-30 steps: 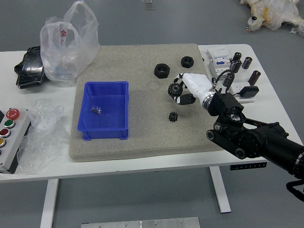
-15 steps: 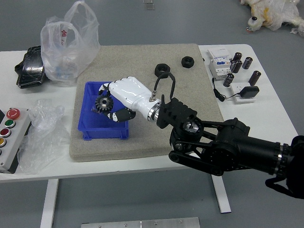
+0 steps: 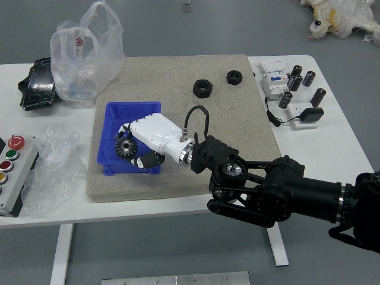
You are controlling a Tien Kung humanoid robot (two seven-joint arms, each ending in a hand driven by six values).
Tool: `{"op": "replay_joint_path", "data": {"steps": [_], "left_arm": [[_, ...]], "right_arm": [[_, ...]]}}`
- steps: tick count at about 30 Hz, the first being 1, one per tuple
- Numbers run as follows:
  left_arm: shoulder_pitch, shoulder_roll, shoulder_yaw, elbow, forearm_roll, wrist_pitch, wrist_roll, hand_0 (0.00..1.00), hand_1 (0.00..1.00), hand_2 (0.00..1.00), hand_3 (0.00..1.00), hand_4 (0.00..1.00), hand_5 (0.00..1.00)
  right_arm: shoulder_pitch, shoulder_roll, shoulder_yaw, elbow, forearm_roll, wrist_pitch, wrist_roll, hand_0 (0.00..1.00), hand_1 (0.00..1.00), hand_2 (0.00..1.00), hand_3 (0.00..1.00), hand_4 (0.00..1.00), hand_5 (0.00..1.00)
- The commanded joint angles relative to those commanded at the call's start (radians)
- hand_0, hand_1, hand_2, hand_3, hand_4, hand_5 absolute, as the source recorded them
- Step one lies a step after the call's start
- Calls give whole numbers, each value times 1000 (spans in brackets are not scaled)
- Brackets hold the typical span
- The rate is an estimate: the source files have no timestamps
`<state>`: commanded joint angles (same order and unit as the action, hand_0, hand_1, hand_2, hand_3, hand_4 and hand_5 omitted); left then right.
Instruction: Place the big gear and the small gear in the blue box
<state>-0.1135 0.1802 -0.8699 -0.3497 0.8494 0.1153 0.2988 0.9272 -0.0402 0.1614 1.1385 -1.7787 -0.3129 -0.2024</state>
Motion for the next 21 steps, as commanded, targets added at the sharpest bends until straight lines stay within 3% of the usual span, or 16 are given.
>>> {"op": "replay_joint_path", "data": {"steps": [1,2,7,8,13,14,21], "left_arm": [[0,0,0,0,1,0,0,625,463,504,641,632,284],[0,0,-1,0,1,0,1,626,463,504,641,632,284],[-1,0,0,0,1,0,1,626,463,504,641,632,284],[-1,-1,0,0,0,0,0,626,463,504,641,632,284],[-1,-2,2,0,-1,0,0,626,463,504,641,632,284],[0,-2,2,0,-1,0,0,626,463,504,641,632,284],[0,-2,3,0,-3,0,-1,625,463,504,641,632,284]], "right_arm": [[-1,1,-1,-8,4,-2,3,585,604,583,550,496,2],[-1,1,-2,-15,8,-3,4,607,643,642,613,374,2],[-4,2,1,-45,17,6,4,607,643,642,613,374,2],[-5,3,2,-50,16,10,2,678,759,797,750,557,158],[-8,1,9,-61,10,30,-8,678,759,797,750,557,158],[-9,0,11,-61,8,33,-10,767,847,908,924,826,281],[-17,-10,38,-41,3,56,-23,792,864,916,939,815,280]]}}
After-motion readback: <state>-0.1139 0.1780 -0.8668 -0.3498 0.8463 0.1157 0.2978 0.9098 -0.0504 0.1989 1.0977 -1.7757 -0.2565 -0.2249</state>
